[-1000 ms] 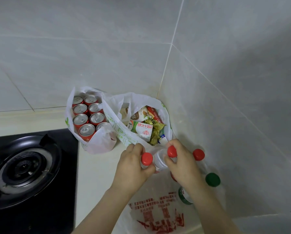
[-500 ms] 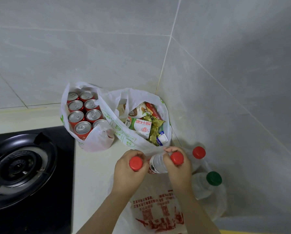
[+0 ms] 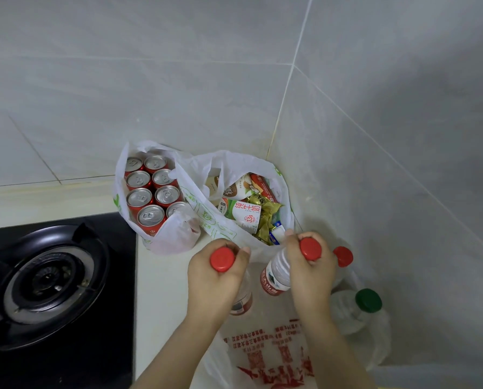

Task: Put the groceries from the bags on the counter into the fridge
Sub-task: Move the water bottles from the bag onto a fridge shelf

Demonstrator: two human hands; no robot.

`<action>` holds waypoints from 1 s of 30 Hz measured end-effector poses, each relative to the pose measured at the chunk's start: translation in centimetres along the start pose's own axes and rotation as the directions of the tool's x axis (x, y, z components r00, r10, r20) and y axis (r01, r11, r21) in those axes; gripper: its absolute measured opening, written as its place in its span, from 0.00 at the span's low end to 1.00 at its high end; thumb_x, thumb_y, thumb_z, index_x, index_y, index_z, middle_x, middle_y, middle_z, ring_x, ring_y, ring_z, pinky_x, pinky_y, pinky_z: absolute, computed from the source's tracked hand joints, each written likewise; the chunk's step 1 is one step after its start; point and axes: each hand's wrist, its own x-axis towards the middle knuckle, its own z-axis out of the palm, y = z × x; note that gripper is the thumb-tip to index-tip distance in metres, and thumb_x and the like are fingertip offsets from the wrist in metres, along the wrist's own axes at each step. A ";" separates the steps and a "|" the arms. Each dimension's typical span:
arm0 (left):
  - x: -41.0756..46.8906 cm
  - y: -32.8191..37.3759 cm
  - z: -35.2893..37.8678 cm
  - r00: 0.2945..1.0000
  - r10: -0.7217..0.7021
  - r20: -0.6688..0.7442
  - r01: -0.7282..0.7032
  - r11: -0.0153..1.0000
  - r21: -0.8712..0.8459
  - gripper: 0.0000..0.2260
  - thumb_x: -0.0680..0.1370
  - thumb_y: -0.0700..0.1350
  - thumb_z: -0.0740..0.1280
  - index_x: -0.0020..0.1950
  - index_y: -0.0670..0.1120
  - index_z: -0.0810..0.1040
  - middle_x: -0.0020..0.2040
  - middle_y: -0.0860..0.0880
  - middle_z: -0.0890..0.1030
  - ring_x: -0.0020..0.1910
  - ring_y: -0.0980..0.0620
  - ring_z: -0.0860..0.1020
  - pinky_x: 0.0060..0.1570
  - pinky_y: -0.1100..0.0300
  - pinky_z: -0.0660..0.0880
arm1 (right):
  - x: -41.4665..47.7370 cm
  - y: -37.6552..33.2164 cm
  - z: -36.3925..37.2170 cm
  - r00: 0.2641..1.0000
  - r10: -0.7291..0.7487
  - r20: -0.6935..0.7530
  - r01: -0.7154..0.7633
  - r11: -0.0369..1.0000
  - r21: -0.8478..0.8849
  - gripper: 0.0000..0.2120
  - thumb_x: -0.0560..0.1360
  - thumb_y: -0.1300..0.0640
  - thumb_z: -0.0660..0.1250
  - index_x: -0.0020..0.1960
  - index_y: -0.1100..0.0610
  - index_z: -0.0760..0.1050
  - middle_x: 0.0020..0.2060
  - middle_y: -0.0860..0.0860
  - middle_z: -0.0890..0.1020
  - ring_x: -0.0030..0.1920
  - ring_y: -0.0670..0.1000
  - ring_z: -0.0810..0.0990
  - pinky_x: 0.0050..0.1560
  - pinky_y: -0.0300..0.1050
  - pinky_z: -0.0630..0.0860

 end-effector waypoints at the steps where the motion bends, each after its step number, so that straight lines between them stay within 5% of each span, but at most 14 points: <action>1: 0.1 0.7 -0.2 1.000 0.019 0.004 -0.019 1.000 0.003 0.08 0.72 0.41 0.73 0.35 0.42 0.78 0.33 0.48 0.79 0.34 0.54 0.75 0.34 0.71 0.70 | 0.1 -0.8 -0.3 1.000 -0.020 0.000 0.020 1.000 0.001 0.12 0.74 0.56 0.70 0.34 0.55 0.73 0.25 0.44 0.76 0.30 0.42 0.74 0.36 0.28 0.70; 7: 0.1 5.5 -1.9 0.992 0.107 -0.071 -0.109 0.994 -0.024 0.09 0.72 0.44 0.73 0.35 0.42 0.79 0.32 0.49 0.79 0.34 0.55 0.76 0.35 0.72 0.69 | 0.3 -6.0 -1.7 0.989 -0.145 0.039 0.143 0.988 0.067 0.11 0.74 0.58 0.70 0.34 0.57 0.73 0.27 0.43 0.76 0.30 0.41 0.74 0.35 0.26 0.69; 12: -1.5 9.2 -3.0 0.973 0.162 -0.166 -0.172 0.984 -0.049 0.08 0.72 0.45 0.73 0.36 0.43 0.80 0.32 0.52 0.80 0.33 0.59 0.76 0.36 0.74 0.69 | 0.7 -10.0 -3.0 0.964 -0.246 0.098 0.225 0.956 0.187 0.13 0.74 0.58 0.71 0.33 0.61 0.73 0.28 0.52 0.76 0.29 0.45 0.73 0.34 0.30 0.69; 16: -3.5 11.5 -3.9 0.935 0.184 -0.303 -0.216 0.973 -0.077 0.10 0.71 0.45 0.74 0.35 0.41 0.78 0.34 0.47 0.82 0.34 0.53 0.77 0.36 0.72 0.70 | 0.7 -12.6 -3.4 0.929 -0.327 0.174 0.267 0.916 0.300 0.14 0.73 0.55 0.72 0.33 0.59 0.73 0.27 0.51 0.76 0.31 0.49 0.75 0.35 0.34 0.69; 30: -13.2 13.5 -10.6 0.692 0.239 -0.682 -0.257 0.963 0.078 0.12 0.72 0.43 0.73 0.35 0.37 0.76 0.34 0.41 0.81 0.37 0.45 0.78 0.34 0.67 0.72 | -6.5 -18.0 -2.2 0.645 -0.598 0.475 0.241 0.750 0.616 0.13 0.72 0.55 0.73 0.33 0.56 0.73 0.27 0.47 0.75 0.30 0.44 0.74 0.34 0.29 0.67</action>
